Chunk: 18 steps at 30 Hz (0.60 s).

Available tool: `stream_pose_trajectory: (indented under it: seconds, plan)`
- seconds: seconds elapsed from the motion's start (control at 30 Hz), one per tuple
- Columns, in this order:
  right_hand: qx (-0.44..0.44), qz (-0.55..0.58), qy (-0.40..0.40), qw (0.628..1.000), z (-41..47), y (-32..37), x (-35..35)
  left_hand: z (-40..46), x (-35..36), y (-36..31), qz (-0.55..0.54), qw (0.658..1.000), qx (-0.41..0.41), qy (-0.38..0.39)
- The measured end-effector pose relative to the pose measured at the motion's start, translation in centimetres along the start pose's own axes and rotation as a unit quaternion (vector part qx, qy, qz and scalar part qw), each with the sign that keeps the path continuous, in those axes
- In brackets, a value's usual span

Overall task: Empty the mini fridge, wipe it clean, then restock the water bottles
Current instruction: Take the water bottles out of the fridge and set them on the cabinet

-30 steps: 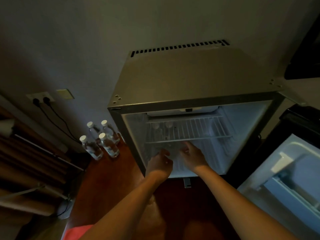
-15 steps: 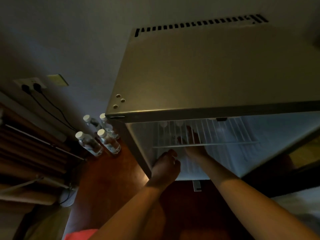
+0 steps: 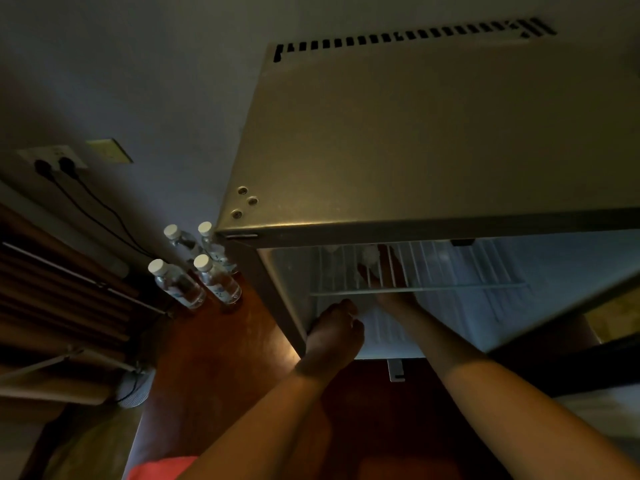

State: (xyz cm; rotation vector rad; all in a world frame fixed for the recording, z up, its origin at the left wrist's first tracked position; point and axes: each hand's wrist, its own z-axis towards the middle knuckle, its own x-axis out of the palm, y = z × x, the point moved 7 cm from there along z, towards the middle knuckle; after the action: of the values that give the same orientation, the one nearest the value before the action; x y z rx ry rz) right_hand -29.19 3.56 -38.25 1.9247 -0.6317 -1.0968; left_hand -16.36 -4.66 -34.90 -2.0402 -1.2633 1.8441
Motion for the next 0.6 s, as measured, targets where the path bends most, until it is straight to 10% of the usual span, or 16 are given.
stream_pose_trajectory:
  seconds: [0.6]
  plan:
    - [-0.09,0.012,-0.035,0.995,-10.9,-0.9,-3.5,-6.6,0.4,0.5,-0.004,1.0,-0.016,0.017]
